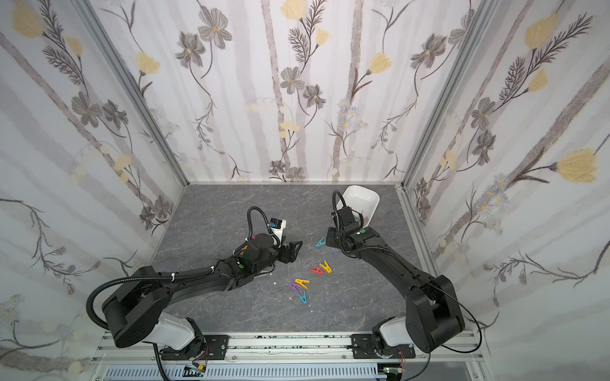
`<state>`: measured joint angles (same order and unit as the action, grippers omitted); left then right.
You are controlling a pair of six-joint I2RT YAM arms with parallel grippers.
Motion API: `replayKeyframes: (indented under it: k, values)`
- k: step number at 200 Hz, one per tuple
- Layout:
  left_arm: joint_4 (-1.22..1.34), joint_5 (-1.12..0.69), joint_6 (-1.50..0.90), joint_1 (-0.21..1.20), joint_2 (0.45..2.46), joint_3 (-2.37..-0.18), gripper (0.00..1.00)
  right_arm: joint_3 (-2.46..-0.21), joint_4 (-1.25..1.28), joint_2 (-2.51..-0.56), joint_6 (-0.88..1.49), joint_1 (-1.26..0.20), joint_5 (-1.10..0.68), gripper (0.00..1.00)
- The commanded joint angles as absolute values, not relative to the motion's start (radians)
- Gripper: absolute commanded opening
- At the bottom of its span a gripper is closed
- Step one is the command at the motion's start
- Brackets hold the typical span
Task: Put the clothespins into the storage box
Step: Place the clothespin in the storage box.
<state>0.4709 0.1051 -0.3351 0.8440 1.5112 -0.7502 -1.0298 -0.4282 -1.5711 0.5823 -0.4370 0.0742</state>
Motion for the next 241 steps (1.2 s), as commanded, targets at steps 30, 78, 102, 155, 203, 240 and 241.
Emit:
replayKeyframes:
  k: [30,78,102,155,203,240,241]
  values:
    - [0.613,0.104,-0.253,0.843,1.695,-0.922,0.78,-1.157,-0.216,-1.722,0.585,-0.27,0.117,0.08]
    - [0.562,0.052,-0.255,0.832,1.874,-1.073,0.79,-1.338,-0.207,-1.959,0.575,-0.194,0.12,0.08]
    - [0.548,0.032,-0.272,0.829,1.917,-1.101,0.78,-1.431,-0.232,-2.053,0.569,-0.184,0.114,0.09]
    - [0.546,0.035,-0.27,0.825,1.898,-1.075,0.78,-1.501,-0.282,-2.055,0.541,-0.19,0.094,0.28]
    - [0.546,0.063,-0.275,0.801,1.803,-1.003,0.78,-1.379,-0.325,-1.872,0.489,-0.3,0.166,0.28]
    - [0.534,0.091,-0.278,0.784,1.675,-0.881,0.78,-1.188,-0.335,-1.755,0.582,-0.452,0.189,0.31]
    - [0.533,0.091,-0.278,0.784,1.67,-0.878,0.78,-1.182,-0.334,-1.754,0.588,-0.456,0.189,0.31]
